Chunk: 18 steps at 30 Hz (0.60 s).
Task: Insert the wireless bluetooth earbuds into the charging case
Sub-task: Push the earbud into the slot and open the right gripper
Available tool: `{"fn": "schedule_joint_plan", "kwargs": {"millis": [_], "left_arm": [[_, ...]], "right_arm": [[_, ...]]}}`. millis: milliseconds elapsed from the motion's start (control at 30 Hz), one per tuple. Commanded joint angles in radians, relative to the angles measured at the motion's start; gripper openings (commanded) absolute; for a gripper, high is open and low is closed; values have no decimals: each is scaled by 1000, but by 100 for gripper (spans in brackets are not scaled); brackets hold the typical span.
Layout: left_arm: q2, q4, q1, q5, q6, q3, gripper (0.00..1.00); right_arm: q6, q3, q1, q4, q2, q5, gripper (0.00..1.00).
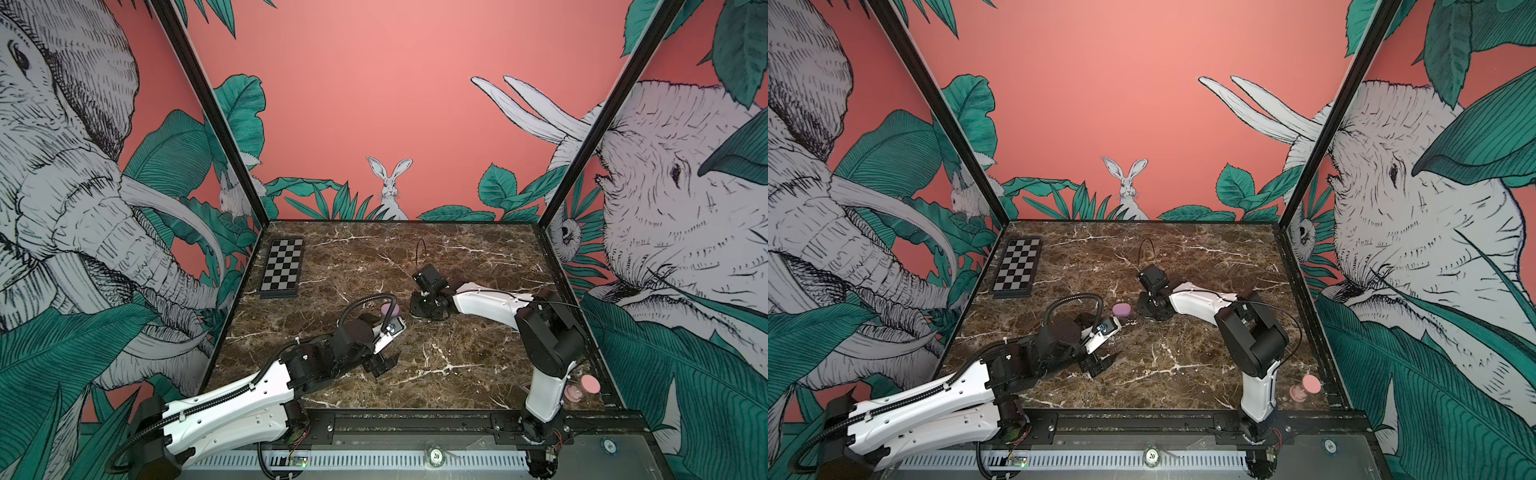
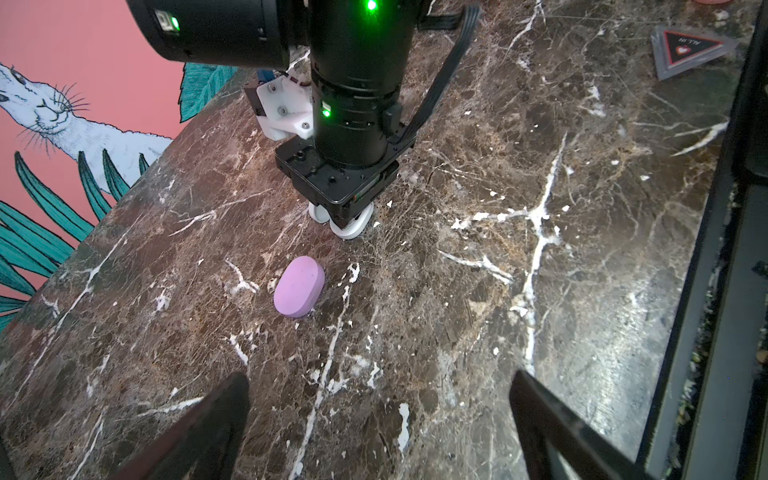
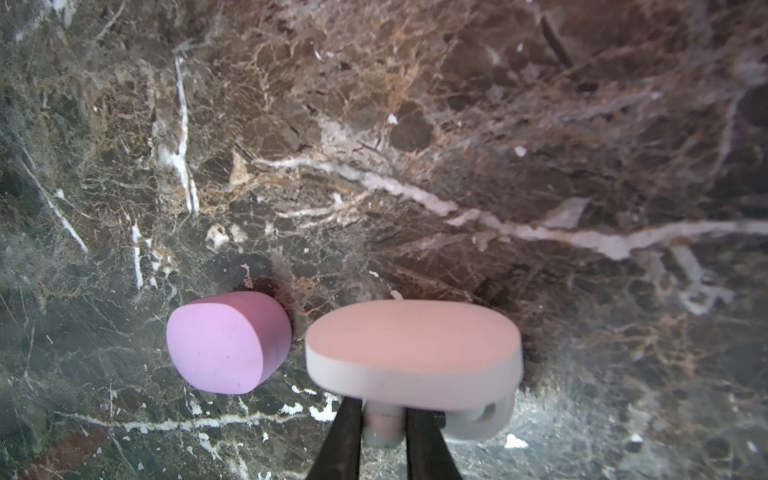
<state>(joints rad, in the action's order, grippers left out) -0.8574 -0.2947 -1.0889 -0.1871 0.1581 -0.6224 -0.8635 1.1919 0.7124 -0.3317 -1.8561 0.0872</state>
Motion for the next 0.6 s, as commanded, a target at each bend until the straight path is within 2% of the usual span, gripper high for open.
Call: {"fn": "schedule_joint_plan", "kwargs": {"millis": [0,567], "left_arm": [[0,-21,-3,12,1,-30,98],[2,-23,-3,14,0,-29,98]], "right_arm": [[1,11,-6,3,-14,-3,20],[5,15,-8,-8,4,-5,25]]}}
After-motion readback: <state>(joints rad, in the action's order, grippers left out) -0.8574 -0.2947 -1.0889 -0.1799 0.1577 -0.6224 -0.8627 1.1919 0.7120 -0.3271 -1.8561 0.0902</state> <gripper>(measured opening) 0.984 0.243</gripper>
